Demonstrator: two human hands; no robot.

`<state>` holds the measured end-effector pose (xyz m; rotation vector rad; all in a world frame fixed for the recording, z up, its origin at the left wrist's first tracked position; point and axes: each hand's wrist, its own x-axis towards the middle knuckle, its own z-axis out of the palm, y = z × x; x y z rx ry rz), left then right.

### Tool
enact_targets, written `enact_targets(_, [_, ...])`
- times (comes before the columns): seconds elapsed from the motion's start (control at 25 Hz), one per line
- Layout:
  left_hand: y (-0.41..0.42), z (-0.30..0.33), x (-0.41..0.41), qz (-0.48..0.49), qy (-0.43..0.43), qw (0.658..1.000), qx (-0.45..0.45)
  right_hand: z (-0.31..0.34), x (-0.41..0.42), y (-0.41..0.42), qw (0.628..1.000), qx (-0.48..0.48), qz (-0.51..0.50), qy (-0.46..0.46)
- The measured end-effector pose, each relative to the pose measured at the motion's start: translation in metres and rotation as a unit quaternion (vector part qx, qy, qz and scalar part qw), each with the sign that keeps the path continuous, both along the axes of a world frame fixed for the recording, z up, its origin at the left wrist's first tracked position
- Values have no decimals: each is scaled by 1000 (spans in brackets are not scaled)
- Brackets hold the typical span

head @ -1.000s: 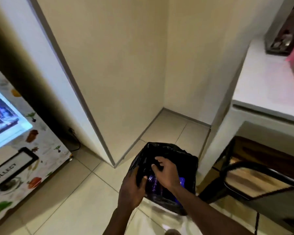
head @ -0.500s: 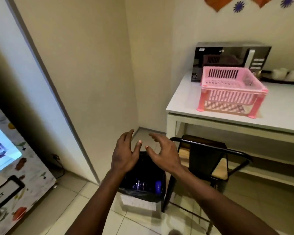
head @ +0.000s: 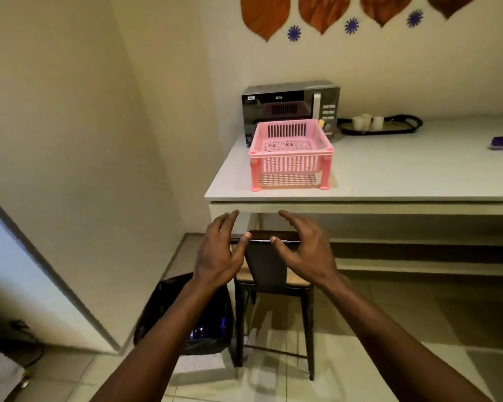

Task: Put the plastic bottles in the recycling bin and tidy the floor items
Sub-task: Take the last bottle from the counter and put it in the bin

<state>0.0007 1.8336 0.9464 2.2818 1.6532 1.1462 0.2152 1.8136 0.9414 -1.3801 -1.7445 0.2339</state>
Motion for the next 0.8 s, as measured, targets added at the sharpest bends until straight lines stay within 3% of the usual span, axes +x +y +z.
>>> enact_targets(0.56, [39,-9,440,-218,12,976,-12,-7,400,-31,981,-19,-184,-64])
enact_targets(0.8, [45,-11,570,-263,17,964,-21,14,522,-35,972,-14,-230,-40])
